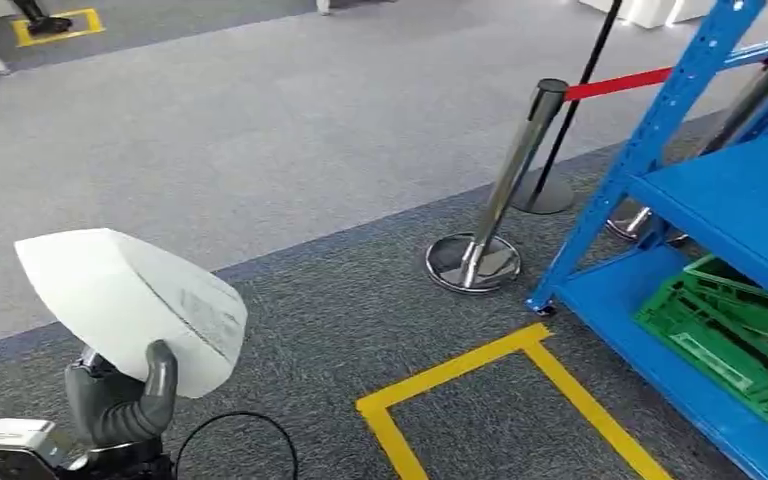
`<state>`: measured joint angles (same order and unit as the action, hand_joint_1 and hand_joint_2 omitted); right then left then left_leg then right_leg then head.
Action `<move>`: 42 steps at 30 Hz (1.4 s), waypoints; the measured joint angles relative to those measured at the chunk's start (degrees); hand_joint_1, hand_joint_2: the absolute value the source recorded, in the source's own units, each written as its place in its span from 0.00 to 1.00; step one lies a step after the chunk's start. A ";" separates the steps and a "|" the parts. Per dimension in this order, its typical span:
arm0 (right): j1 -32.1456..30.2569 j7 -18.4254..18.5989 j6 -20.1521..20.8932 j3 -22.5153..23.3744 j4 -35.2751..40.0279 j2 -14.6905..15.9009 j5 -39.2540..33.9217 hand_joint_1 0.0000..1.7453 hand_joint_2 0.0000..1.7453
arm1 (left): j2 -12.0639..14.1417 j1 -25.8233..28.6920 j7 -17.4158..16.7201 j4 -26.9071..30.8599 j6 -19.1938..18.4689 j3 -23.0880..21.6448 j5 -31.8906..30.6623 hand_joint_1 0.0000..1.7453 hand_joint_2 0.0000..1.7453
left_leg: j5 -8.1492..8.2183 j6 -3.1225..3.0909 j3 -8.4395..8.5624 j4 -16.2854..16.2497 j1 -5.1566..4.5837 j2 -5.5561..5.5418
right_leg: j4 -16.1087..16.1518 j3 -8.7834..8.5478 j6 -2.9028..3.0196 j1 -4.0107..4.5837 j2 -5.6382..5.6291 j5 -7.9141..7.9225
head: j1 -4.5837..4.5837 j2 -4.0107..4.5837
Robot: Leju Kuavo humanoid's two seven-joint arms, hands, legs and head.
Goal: Take the parts from the cabinet and place them on the table.
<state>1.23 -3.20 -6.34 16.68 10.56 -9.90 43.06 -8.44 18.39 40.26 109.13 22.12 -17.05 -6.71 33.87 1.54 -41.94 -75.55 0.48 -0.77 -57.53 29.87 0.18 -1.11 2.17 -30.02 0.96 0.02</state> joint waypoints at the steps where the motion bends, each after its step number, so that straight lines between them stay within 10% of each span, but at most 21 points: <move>1: -0.10 0.27 -0.07 0.04 0.00 0.15 -0.18 0.00 0.00 | 0.22 -0.46 0.00 -0.53 -0.33 -0.52 -0.33 1.00 1.00 | -1.28 0.11 0.46 0.94 0.15 0.13 | 0.00 -0.16 -0.11 0.00 0.83 -0.16 | 0.02 0.00; 3: -0.08 -0.54 -0.61 0.77 0.00 0.35 -1.07 0.00 0.00 | 0.57 -2.29 0.00 -2.02 -0.31 -1.91 -1.12 1.00 1.00 | -5.94 0.00 4.19 8.53 0.23 0.97 | 0.00 -0.63 -0.32 0.00 2.32 -0.47 | 0.00 0.00; 4: -0.01 -1.20 -0.85 1.12 0.00 0.37 -1.22 0.00 0.00 | 0.66 -3.27 -0.04 -2.56 -0.13 -2.65 -1.42 1.00 1.00 | -8.32 -0.30 7.05 14.03 0.18 2.67 | 0.00 -1.01 -0.57 0.00 3.00 -0.71 | 0.02 0.00; 5: 0.01 -1.61 -1.00 1.42 0.00 0.42 -1.29 0.00 0.00 | 0.70 -4.17 -0.09 -2.99 -0.13 -3.15 -1.49 1.00 1.00 | -7.36 -0.57 8.33 16.12 -0.65 5.35 | 0.01 -0.87 -1.04 0.34 3.43 -1.00 | -0.02 0.00; 10: 0.53 -2.73 -1.62 1.94 0.11 0.55 -1.29 0.00 0.00 | 0.96 -5.73 -0.28 -4.22 -0.16 -4.33 -1.42 1.00 1.00 | -7.75 -2.70 8.41 17.62 -0.50 2.53 | 0.58 -1.76 -2.72 0.11 5.45 -1.84 | 0.00 0.00; 12: 0.57 -3.82 -2.01 2.16 0.13 0.63 -0.96 0.00 0.00 | 0.94 -6.60 -0.35 -4.64 -0.35 -4.75 -1.34 1.00 1.00 | -7.88 -3.32 8.37 17.79 -0.45 1.45 | -5.00 0.65 -2.75 -0.01 -0.14 -5.17 | -0.68 0.00; 15: 0.50 -3.76 -2.19 2.16 0.13 0.63 -0.07 0.00 0.00 | 0.90 -7.06 -0.39 -5.75 -0.40 -5.49 -1.27 1.00 1.00 | -7.75 -3.59 8.41 17.70 -0.60 -0.81 | -17.50 7.84 -2.87 0.05 -2.06 -8.91 | -0.85 0.00; 17: 0.22 -3.54 -2.21 2.18 0.13 0.66 -0.35 0.00 0.00 | 0.90 -7.07 -0.39 -6.32 -0.33 -5.66 -1.36 1.00 1.00 | -7.68 -3.55 8.56 17.63 -0.61 -2.65 | -14.86 7.97 -2.78 0.02 -2.16 -5.11 | -0.87 0.00; 19: 0.25 -3.75 -2.21 2.54 0.13 0.66 -0.61 0.00 0.00 | 0.92 -7.15 -0.39 -6.54 0.00 -5.77 -1.55 1.00 1.00 | -7.46 -3.22 8.70 17.29 -0.48 -4.43 | -4.93 4.31 -2.63 -0.22 -4.00 1.11 | -0.87 0.00; 20: 0.22 -3.58 -2.10 2.73 0.11 0.66 -0.61 0.00 0.00 | 0.92 -7.16 -0.39 -6.56 0.19 -5.77 -1.62 1.00 1.00 | -7.31 -2.94 8.61 17.17 -0.40 -5.01 | -2.22 3.04 -2.52 -0.50 -7.01 1.06 | -0.77 0.00; 24: 0.45 -1.81 -1.47 3.19 0.00 0.70 -1.14 0.00 0.00 | 1.05 -7.05 -0.44 -6.63 0.72 -5.77 -1.95 1.00 1.00 | -7.62 -1.58 7.96 17.13 -0.18 -7.47 | -1.14 1.91 -1.88 -0.06 -5.59 0.84 | -0.83 0.00; 25: 0.48 -1.61 -1.42 3.26 0.00 0.51 -1.20 0.00 0.00 | 1.11 -7.03 -0.44 -6.63 0.89 -5.77 -2.03 1.00 1.00 | -7.32 -1.39 7.81 16.70 -0.22 -7.18 | -0.65 1.71 -1.46 -0.49 -4.73 1.10 | -0.81 0.00; 27: 0.45 -1.70 -1.42 3.30 0.00 0.44 -1.18 0.00 0.00 | 1.20 -7.30 -0.39 -6.65 0.90 -5.82 -2.21 1.00 1.00 | -4.48 -0.83 6.01 12.43 -0.61 -1.14 | -0.57 1.37 -0.72 -0.25 -3.25 0.89 | -0.13 0.00; 29: 0.12 -1.81 -1.40 3.34 0.00 0.44 -1.03 0.00 0.00 | 1.29 -7.33 -0.37 -6.65 0.89 -6.12 -2.32 1.00 1.00 | -0.23 -0.44 1.79 3.36 -0.37 -0.02 | -0.57 1.14 -0.42 -0.01 -1.32 0.60 | -0.20 0.00; 31: 0.03 -1.83 -1.42 3.56 0.00 0.44 -1.07 0.00 0.00 | 1.49 -7.27 -0.37 -6.74 0.87 -6.30 -2.19 1.00 1.00 | 0.35 -0.29 -0.34 -0.87 -0.20 0.05 | -0.58 0.98 -0.36 0.06 0.54 0.38 | -0.20 0.00; 34: 0.33 -2.29 -1.44 3.58 0.00 0.37 -1.12 0.00 0.00 | 1.59 -7.28 -0.37 -6.78 0.92 -6.45 -2.19 1.00 1.00 | -6.33 -0.76 5.40 10.53 -0.27 1.55 | -0.58 0.27 -0.58 0.12 2.69 -0.15 | -0.20 0.00; 36: 0.29 -2.66 -1.64 3.76 0.00 0.20 -1.46 0.00 0.00 | 1.64 -7.42 -0.37 -6.78 0.98 -6.64 -2.19 1.00 1.00 | -6.91 -1.51 8.31 16.48 -1.56 7.04 | -0.78 -0.15 -1.32 0.73 3.78 -0.79 | -0.20 0.00; 40: 0.71 -2.71 -1.99 4.26 0.02 0.00 -1.53 0.00 0.00 | 1.79 -7.13 -0.33 -6.80 1.05 -6.69 -2.21 1.00 1.00 | -7.27 -2.80 7.90 16.92 -1.54 3.68 | -0.13 -1.16 -2.47 0.56 6.57 -1.18 | -0.15 0.00; 42: 0.73 -2.66 -2.10 4.44 0.04 -0.04 -1.31 0.00 0.00 | 1.77 -7.09 -0.24 -6.78 1.40 -6.69 -2.21 1.00 1.00 | -7.70 -3.64 8.42 17.49 -0.92 2.27 | -3.37 0.48 -2.76 0.17 0.96 -3.66 | -0.70 0.00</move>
<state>1.96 -5.86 -8.44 21.11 10.60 -9.94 41.75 -6.67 11.30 40.02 102.36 23.52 -23.74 -8.92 26.18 -2.11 -33.52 -58.06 -0.45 1.50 -60.90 30.36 -2.58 -0.94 3.12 -33.68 0.27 0.02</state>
